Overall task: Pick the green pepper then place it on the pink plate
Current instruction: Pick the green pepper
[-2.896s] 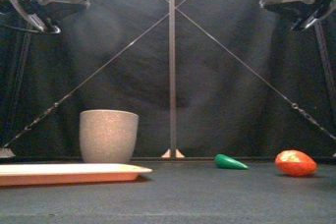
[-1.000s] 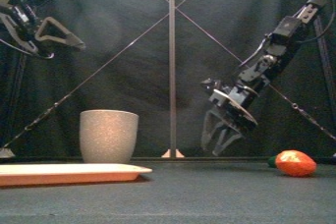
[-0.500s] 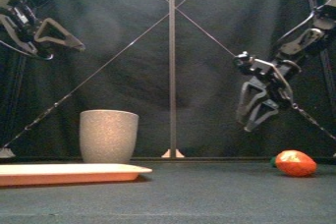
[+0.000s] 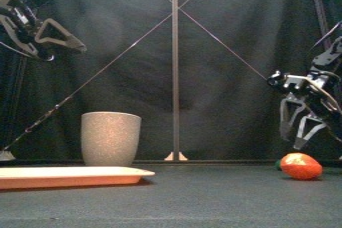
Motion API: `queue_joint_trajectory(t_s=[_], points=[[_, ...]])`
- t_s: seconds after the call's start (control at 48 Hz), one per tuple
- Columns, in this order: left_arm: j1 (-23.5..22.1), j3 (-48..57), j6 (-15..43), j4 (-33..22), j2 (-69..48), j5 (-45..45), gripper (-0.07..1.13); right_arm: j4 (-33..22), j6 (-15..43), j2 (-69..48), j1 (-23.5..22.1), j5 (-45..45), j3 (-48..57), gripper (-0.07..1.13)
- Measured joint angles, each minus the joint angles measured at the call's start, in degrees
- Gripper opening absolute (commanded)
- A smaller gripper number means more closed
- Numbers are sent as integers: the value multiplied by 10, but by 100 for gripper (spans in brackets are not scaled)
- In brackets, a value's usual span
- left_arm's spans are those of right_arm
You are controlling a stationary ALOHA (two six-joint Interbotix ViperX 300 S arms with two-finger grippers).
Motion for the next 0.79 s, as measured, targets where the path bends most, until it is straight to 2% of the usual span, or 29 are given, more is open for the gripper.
queue_joint_trajectory(t_s=[0.208, 0.521, 0.792], points=[[-1, 0, 0, -1, 0, 0, 9, -23, 16, 57, -4, -18, 0, 89], [0, 11, 0, -1, 0, -1, 9, -21, 17, 147, 21, -47, -40, 87], [-1, 12, -1, -3, 0, -1, 9, -11, 18, 157, 50, -47, -56, 59]])
